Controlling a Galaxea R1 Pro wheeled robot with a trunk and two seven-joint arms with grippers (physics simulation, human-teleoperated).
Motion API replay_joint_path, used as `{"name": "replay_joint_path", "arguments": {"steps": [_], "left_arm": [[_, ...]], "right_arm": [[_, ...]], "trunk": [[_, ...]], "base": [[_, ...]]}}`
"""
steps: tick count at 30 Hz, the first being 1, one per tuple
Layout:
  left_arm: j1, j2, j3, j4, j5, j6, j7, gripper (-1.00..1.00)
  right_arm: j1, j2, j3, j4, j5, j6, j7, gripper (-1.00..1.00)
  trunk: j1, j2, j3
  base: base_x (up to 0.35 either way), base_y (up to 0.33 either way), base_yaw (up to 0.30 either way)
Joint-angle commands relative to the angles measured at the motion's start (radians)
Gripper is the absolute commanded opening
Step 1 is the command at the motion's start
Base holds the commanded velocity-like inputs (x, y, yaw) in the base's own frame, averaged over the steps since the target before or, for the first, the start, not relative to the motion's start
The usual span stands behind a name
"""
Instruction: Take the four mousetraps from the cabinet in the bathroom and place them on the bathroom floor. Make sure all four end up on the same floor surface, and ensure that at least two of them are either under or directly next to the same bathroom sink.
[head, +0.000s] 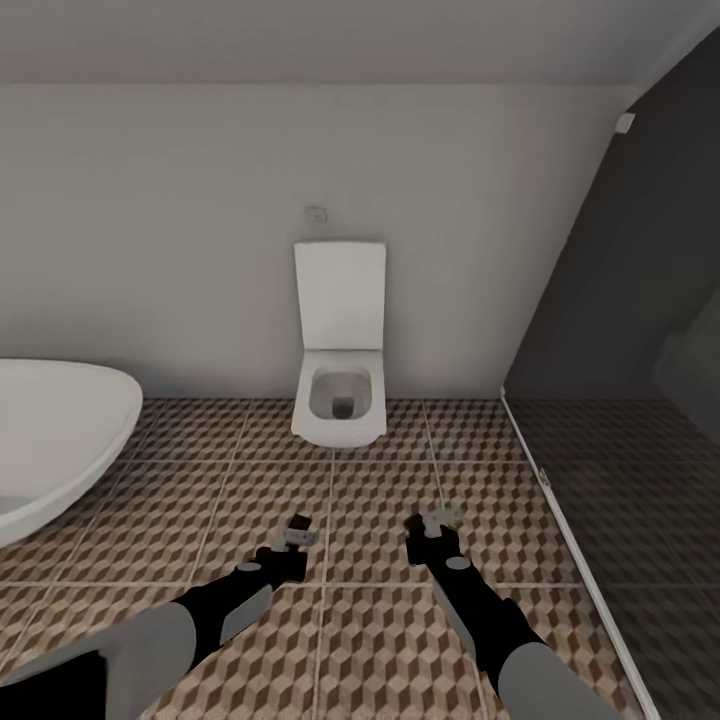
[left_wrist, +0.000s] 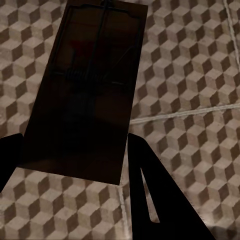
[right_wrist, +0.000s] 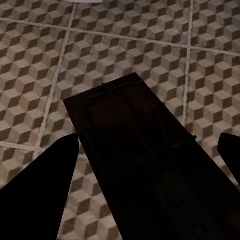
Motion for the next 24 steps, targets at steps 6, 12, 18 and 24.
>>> {"name": "replay_joint_path", "arguments": {"steps": [6,12,18,24], "left_arm": [[-0.001,0.002,-0.008,-0.006,0.002,0.002,0.017,-1.00],[-0.001,0.001,-0.008,-0.006,0.002,0.000,0.017,-1.00],[-0.001,0.002,-0.010,-0.005,0.002,-0.103,0.015,-1.00],[-0.001,-0.004,-0.005,-0.004,0.001,-0.162,0.035,-1.00]], "right_arm": [[0.000,0.000,0.006,-0.002,-0.001,0.001,-0.007,-1.00],[0.000,0.000,0.006,0.000,-0.001,-0.068,-0.005,-1.00],[-0.001,-0.008,0.006,0.001,0.001,-0.157,-0.003,-1.00],[-0.001,-0.006,0.025,0.005,0.011,-0.250,-0.003,-1.00]], "trunk": [[0.023,-0.043,-0.029],[0.046,-0.085,-0.057],[0.054,-0.099,-0.067],[0.054,-0.099,-0.067]], "base": [[0.000,0.000,0.000],[0.000,0.000,0.000],[0.000,0.000,0.000],[0.000,0.000,0.000]]}}
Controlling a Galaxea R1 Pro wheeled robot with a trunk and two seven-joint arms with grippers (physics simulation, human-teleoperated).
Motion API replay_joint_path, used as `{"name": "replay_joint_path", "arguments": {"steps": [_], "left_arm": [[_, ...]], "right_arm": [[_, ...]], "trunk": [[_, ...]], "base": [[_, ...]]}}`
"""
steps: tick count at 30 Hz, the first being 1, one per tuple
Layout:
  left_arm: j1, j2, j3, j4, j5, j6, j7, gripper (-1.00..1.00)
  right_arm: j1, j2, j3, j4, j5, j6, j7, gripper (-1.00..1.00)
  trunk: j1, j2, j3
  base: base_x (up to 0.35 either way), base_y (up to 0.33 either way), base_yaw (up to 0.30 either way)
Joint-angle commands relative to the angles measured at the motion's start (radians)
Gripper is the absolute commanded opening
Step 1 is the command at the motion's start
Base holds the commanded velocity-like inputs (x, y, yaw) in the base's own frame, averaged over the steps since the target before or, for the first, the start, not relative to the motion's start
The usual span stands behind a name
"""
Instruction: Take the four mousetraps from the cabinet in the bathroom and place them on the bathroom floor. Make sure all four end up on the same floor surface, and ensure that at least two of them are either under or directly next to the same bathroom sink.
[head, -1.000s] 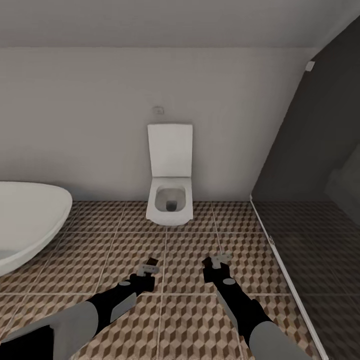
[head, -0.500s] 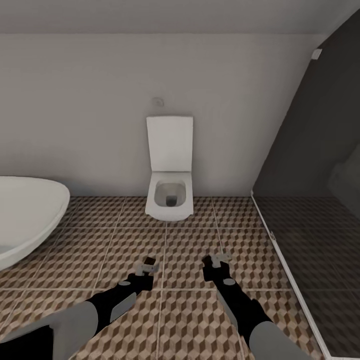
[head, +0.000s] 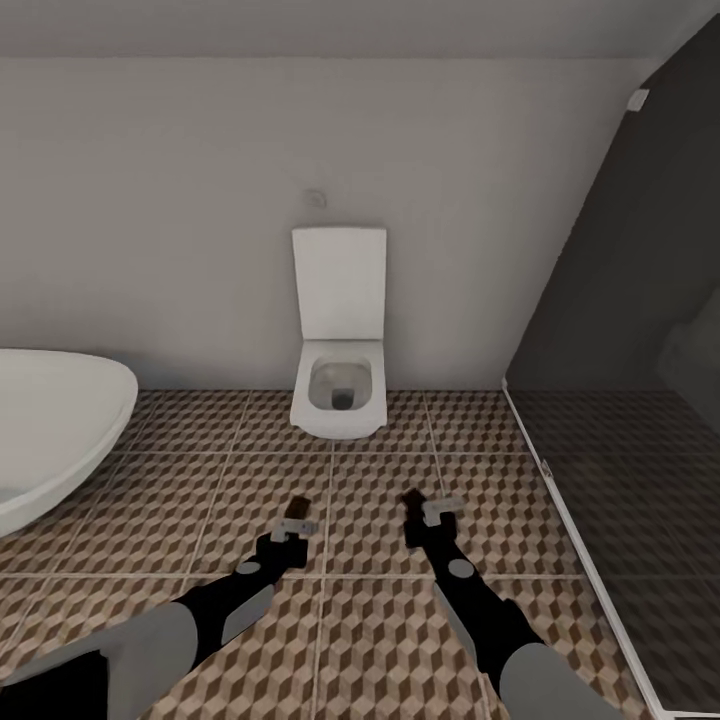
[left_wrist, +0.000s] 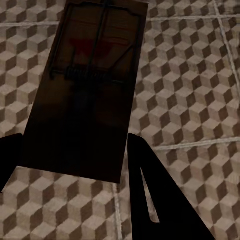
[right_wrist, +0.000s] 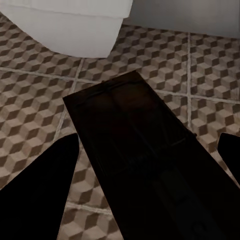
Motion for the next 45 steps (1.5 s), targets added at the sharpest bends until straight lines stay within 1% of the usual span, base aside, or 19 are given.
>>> {"name": "replay_joint_path", "arguments": {"steps": [1,3,4,5,7,9,11,14,17,18,20,23,25,30,35,38,41,45], "left_arm": [[-0.001,0.000,-0.007,-0.003,0.003,-0.002,0.021,-1.00],[-0.003,-0.010,-0.001,-0.002,0.003,0.013,0.072,-1.00],[-0.004,-0.014,0.001,-0.002,0.003,0.021,0.087,-1.00],[-0.009,-0.022,0.003,-0.001,0.003,0.040,0.118,-1.00],[-0.024,-0.032,0.005,-0.001,0.003,0.069,0.156,-1.00],[-0.048,-0.041,0.007,0.000,0.003,0.091,0.183,-1.00],[-0.058,-0.044,0.007,0.002,0.003,0.097,0.192,-1.00],[-0.065,-0.047,0.007,0.001,0.003,0.090,0.196,-1.00],[-0.067,-0.050,0.007,-0.008,0.003,0.047,0.194,-1.00],[-0.068,-0.051,0.006,-0.019,0.003,0.021,0.193,-1.00],[-0.068,-0.052,0.004,-0.041,0.003,-0.006,0.194,-1.00],[-0.068,-0.050,0.002,-0.070,0.003,-0.025,0.199,-1.00],[-0.068,-0.046,0.002,-0.077,0.003,-0.029,0.202,-1.00],[-0.068,-0.024,0.004,-0.086,0.003,-0.032,0.206,-1.00],[-0.069,-0.016,0.004,-0.087,0.003,-0.032,0.207,-1.00],[-0.068,-0.016,0.004,-0.087,0.003,-0.032,0.207,-1.00],[-0.068,-0.019,0.002,-0.088,0.003,-0.032,0.207,-1.00],[-0.069,-0.020,0.002,-0.088,0.003,-0.032,0.207,-1.00]], "right_arm": [[-0.001,0.001,0.011,0.002,0.004,-0.004,-0.008,-1.00],[-0.002,0.003,0.029,0.003,0.023,0.011,-0.009,-1.00],[-0.004,0.004,0.031,0.004,0.027,0.020,-0.009,-1.00],[-0.011,0.008,0.035,0.004,0.033,0.045,-0.009,-1.00],[-0.031,0.019,0.039,0.006,0.039,0.085,-0.009,-1.00],[-0.063,0.031,0.041,0.018,0.042,0.116,-0.010,-1.00],[-0.081,0.035,0.042,0.033,0.043,0.126,-0.010,-1.00],[-0.095,0.039,0.042,0.045,0.044,0.129,-0.010,-1.00],[-0.100,0.040,0.042,0.047,0.043,0.110,-0.009,-1.00],[-0.100,0.041,0.043,0.047,0.043,0.098,-0.009,-1.00],[-0.101,0.041,0.044,0.044,0.043,0.084,-0.009,-1.00],[-0.102,0.041,0.045,0.040,0.043,0.073,-0.010,-1.00],[-0.102,0.041,0.045,0.038,0.043,0.070,-0.010,-1.00],[-0.102,0.041,0.045,0.037,0.043,0.067,-0.010,-1.00],[-0.102,0.041,0.045,0.035,0.043,0.063,-0.009,-1.00],[-0.102,0.039,0.045,0.022,0.043,0.032,-0.012,-1.00],[-0.102,0.034,0.045,0.008,0.043,-0.002,-0.015,-1.00],[-0.102,0.036,0.047,0.004,0.044,-0.013,-0.015,-1.00]], "trunk": [[0.000,0.000,-0.001],[0.000,0.000,-0.001],[0.000,0.000,-0.001],[0.000,0.000,-0.001],[0.000,0.000,-0.001],[0.000,0.000,-0.001],[0.000,0.000,-0.001],[0.000,0.000,-0.001],[0.000,0.000,-0.001],[0.000,0.000,-0.001],[0.000,0.000,-0.001],[0.000,0.000,-0.001],[0.000,0.000,-0.001],[0.000,0.000,-0.001],[0.000,0.000,-0.001],[0.000,0.000,-0.001],[0.011,-0.021,-0.010],[0.027,-0.049,-0.023]], "base": [[0.000,0.000,0.000],[0.000,0.000,0.000],[0.000,0.000,0.000],[0.000,0.000,0.000],[0.000,0.000,0.000],[0.000,0.000,0.000],[0.000,0.000,0.000],[0.000,0.000,0.000],[0.000,0.000,0.000],[0.000,0.000,0.000],[0.000,0.000,0.000],[0.000,0.000,0.000],[0.000,0.000,0.000],[0.000,0.000,0.000],[0.000,0.000,0.000],[0.000,0.000,0.000],[0.000,0.000,0.000],[0.000,0.000,0.000]]}}
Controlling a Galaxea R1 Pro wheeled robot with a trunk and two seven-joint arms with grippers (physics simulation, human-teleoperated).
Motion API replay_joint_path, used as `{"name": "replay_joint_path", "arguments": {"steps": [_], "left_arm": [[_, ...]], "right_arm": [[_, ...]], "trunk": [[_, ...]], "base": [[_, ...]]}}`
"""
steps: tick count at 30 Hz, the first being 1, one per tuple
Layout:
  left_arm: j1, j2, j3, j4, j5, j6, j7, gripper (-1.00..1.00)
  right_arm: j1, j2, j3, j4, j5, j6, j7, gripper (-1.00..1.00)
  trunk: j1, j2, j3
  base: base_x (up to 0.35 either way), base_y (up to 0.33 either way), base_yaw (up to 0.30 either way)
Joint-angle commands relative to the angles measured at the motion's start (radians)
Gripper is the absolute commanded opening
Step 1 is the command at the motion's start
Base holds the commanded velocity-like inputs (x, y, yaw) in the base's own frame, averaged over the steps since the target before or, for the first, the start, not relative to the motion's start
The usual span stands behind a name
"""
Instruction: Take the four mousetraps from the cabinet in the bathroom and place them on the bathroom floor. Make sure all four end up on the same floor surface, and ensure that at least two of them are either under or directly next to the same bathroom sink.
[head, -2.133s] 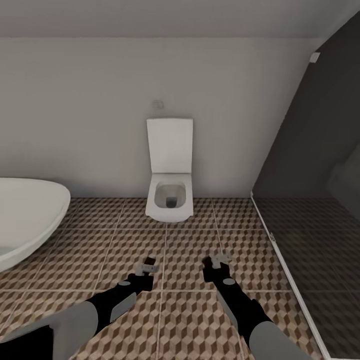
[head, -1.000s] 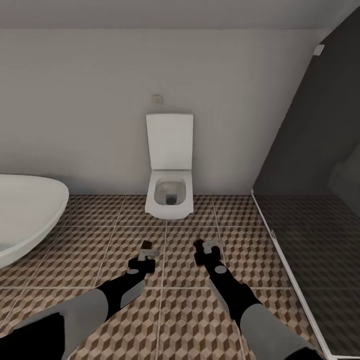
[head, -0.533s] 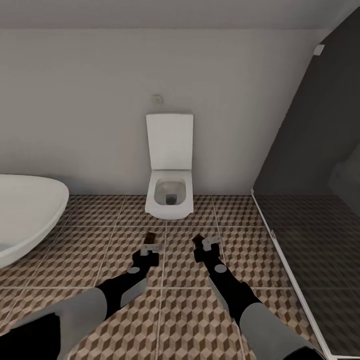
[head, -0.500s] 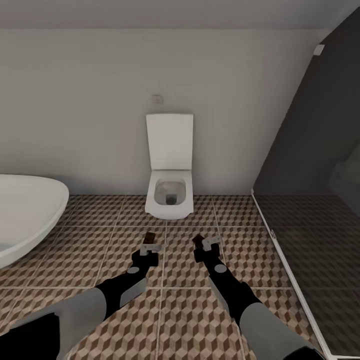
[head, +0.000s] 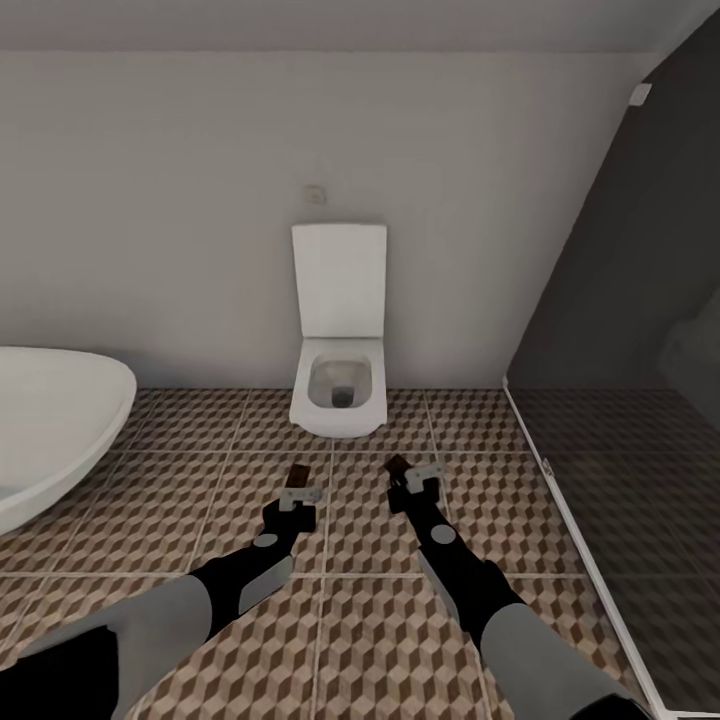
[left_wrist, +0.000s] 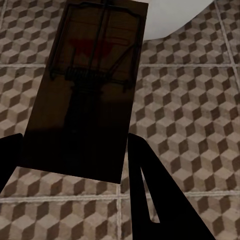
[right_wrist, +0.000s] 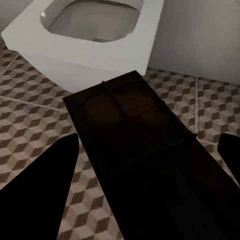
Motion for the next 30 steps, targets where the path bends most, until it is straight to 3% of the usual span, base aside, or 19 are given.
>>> {"name": "replay_joint_path", "arguments": {"steps": [1,30], "left_arm": [[-0.001,0.001,-0.009,-0.003,0.006,-0.004,0.010,-1.00],[-0.001,0.002,-0.010,-0.003,0.006,-0.004,0.011,-1.00]], "right_arm": [[-0.001,0.001,0.005,0.001,0.005,-0.003,-0.008,-1.00],[-0.001,0.005,0.007,0.000,0.005,-0.002,-0.009,-1.00]], "trunk": [[0.004,-0.008,-0.004],[0.115,-0.211,-0.132]], "base": [[0.000,0.000,0.000],[0.000,0.000,0.000]]}}
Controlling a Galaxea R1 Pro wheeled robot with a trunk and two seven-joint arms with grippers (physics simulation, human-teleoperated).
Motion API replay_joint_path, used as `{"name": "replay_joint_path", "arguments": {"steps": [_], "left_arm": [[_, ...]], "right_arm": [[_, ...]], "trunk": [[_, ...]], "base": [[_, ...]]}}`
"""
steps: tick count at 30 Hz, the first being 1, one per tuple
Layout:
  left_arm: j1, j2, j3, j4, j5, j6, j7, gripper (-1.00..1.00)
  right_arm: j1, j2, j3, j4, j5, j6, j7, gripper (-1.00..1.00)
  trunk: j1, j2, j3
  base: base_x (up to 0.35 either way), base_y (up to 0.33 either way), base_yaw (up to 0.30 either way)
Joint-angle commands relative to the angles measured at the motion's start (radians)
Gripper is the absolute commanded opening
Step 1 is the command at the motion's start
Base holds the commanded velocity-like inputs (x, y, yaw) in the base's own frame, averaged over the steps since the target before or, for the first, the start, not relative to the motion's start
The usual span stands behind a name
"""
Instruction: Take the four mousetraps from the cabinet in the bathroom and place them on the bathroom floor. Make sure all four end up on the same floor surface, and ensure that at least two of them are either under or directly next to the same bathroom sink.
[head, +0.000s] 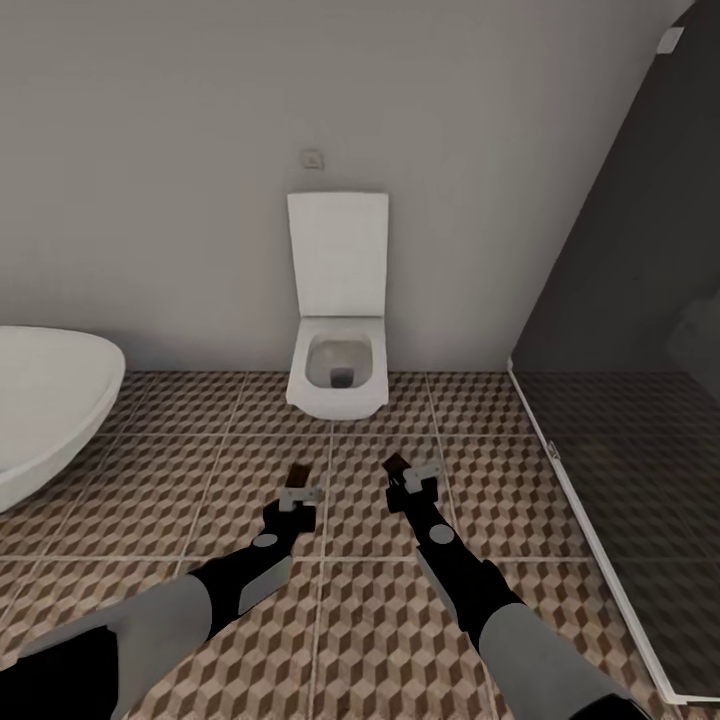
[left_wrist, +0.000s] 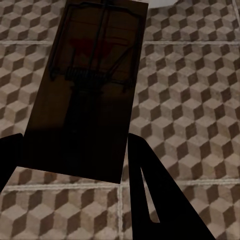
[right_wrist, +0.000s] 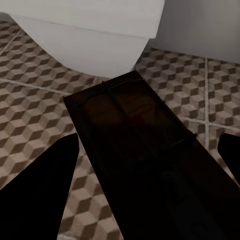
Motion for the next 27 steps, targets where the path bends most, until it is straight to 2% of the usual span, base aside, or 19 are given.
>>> {"name": "replay_joint_path", "arguments": {"steps": [1,27], "left_arm": [[-0.001,0.001,-0.009,-0.003,0.005,-0.004,0.010,-1.00],[-0.001,0.001,-0.009,-0.003,0.005,-0.004,0.010,-1.00]], "right_arm": [[-0.001,0.000,0.004,0.001,0.005,-0.001,-0.008,-1.00],[-0.001,-0.002,0.004,0.001,0.005,0.000,-0.008,-1.00]], "trunk": [[0.004,-0.008,-0.006],[0.104,-0.190,-0.127]], "base": [[0.000,0.000,0.000],[0.000,0.000,0.000]]}}
